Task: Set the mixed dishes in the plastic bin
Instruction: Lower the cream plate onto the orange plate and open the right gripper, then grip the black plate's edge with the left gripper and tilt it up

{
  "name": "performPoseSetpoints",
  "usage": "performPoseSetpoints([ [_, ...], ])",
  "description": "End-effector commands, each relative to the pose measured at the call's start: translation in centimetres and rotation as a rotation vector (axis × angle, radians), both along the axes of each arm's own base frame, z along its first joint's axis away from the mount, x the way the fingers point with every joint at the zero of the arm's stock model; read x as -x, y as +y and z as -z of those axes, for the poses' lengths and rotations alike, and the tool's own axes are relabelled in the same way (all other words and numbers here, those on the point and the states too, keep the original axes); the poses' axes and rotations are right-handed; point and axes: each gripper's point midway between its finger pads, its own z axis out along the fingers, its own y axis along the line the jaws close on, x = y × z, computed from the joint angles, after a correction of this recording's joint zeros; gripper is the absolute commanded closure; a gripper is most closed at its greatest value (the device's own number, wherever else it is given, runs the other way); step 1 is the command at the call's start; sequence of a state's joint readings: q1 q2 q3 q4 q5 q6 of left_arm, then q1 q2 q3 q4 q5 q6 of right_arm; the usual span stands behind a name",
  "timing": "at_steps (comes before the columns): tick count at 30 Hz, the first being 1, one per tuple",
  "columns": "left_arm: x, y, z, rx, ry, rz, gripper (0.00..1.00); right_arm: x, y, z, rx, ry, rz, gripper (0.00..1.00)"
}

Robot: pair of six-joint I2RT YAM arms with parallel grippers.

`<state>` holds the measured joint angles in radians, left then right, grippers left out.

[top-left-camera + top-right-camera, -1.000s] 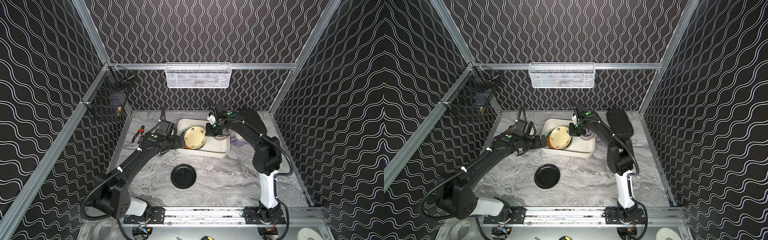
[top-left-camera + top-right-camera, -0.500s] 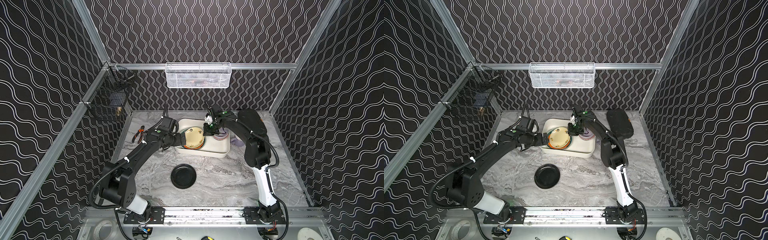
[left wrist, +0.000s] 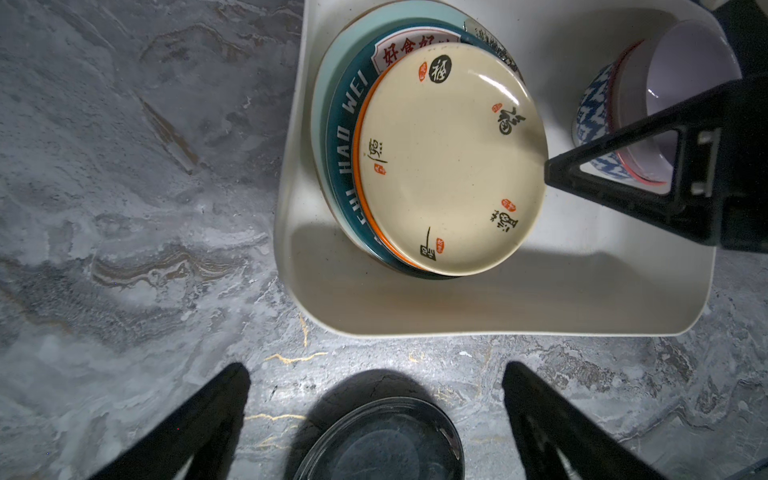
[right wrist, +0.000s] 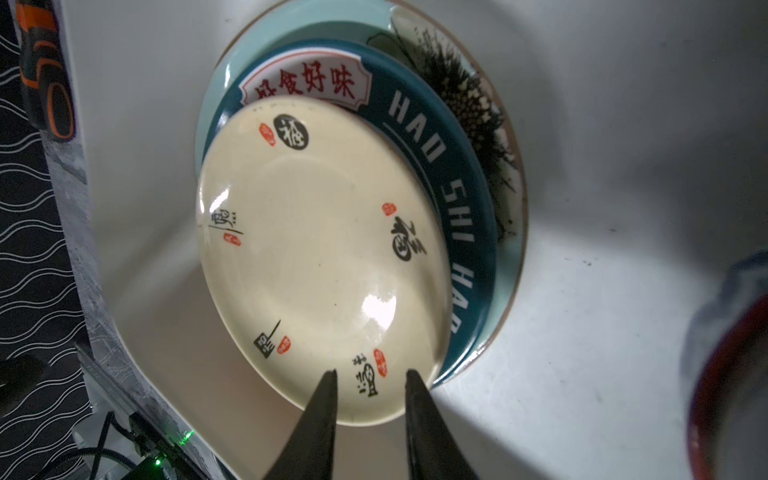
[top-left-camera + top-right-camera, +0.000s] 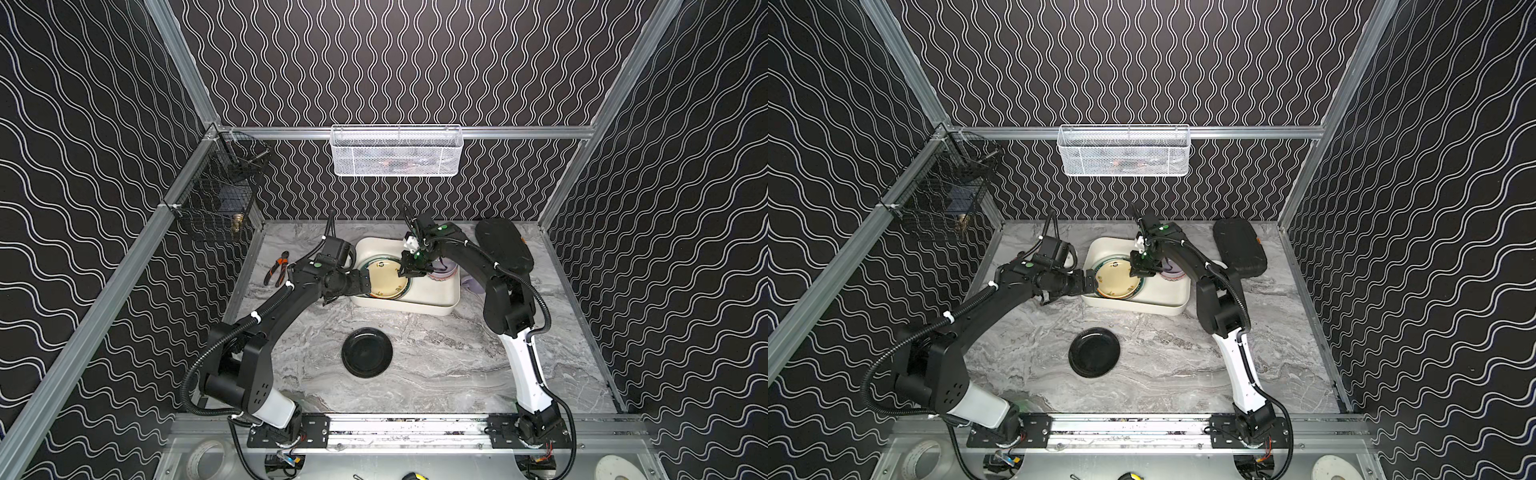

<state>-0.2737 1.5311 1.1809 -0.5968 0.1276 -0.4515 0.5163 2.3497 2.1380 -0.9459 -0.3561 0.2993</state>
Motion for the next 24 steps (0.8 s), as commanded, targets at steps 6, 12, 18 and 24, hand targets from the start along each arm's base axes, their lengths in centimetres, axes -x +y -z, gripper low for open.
performPoseSetpoints([
  [6,1.1,0.6,-0.1,0.016,-0.011,-0.038,0.01,0.9,-0.9,-2.6,0.021,-0.033,-0.018,0.69],
  [12,4.9,1.7,2.1,0.018,0.066,-0.088,0.02,3.6,-1.9,-6.6,-0.013,-0.078,-0.031,0.54],
  [18,8.9,2.0,4.6,0.068,0.142,-0.154,0.04,8.3,-2.3,-10.0,-0.066,-0.133,-0.073,0.38],
  [24,12.2,1.5,7.1,0.120,0.208,-0.211,0.07,12.7,-2.8,-10.7,-0.078,-0.136,-0.090,0.26],
])
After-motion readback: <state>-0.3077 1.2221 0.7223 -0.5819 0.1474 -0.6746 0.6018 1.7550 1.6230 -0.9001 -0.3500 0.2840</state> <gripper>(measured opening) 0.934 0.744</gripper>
